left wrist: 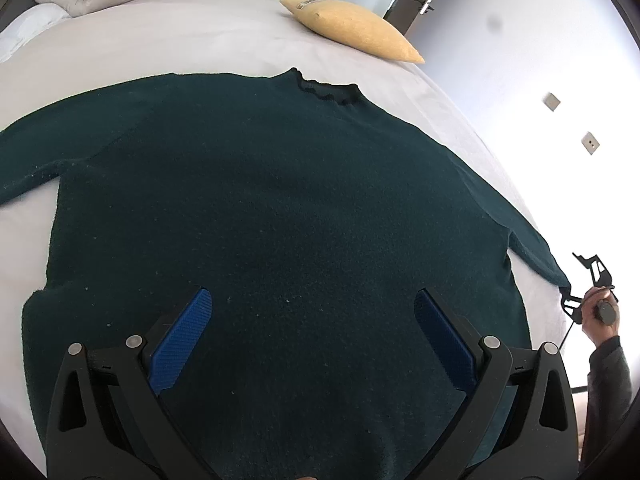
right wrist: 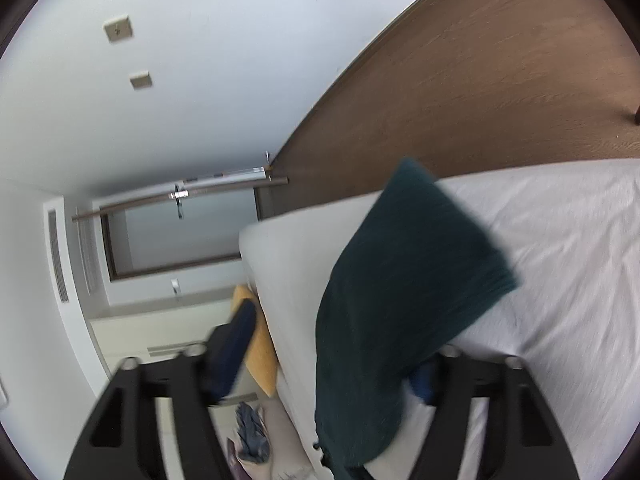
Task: Fold small clothes
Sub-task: 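Grasp the sweater sleeve cuff with the right tool and lift it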
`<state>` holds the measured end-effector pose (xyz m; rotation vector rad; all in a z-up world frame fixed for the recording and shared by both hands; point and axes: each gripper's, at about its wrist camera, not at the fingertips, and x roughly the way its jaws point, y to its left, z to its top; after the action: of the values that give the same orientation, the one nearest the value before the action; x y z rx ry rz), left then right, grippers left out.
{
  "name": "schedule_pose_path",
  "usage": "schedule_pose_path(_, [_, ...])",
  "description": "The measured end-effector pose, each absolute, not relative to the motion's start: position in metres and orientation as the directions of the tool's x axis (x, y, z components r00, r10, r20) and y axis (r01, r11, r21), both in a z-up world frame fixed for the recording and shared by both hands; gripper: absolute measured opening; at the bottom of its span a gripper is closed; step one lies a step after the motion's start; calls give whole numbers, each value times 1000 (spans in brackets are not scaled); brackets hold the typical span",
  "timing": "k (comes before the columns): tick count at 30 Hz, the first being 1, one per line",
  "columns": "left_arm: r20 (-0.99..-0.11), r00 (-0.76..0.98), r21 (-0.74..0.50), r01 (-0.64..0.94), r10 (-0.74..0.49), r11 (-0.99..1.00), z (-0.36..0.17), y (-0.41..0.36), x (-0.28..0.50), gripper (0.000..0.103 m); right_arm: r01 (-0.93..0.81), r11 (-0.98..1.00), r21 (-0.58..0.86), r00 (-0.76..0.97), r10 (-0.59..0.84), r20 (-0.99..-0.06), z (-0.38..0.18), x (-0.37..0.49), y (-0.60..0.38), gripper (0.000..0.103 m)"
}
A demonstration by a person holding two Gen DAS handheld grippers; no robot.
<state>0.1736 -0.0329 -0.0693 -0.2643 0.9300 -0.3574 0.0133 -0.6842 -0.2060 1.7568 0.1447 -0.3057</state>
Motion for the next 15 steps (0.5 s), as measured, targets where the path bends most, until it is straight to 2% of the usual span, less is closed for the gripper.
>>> schedule_pose_path(1, [-731,548,-369,184,-407,911,-69,-33,174,103,259,-216,941,956,-78,-281,-208,13,-688,53])
schedule_pose_path(5, [-734,549,-368,175,-401,913,-72,-31,178,103,297,-171,940,946,-82,-314,-206,21,-693,40])
schedule_pose_path(7, [-736,548,-365,174,-398,915,-73,-32,180,103,322,-133,937,939,-77,-334,-204,23,-696,28])
schedule_pose_path(9, [-736,550,-359,178,-396,916,-73,-33,183,103,356,-113,927,927,-79,-366,-201,26,-695,20])
schedule_pose_path(15, [-716,556,-398,173,-423,901,-67,-28,196,103,477,34,878,873,-132,-469,-172,37,-683,15])
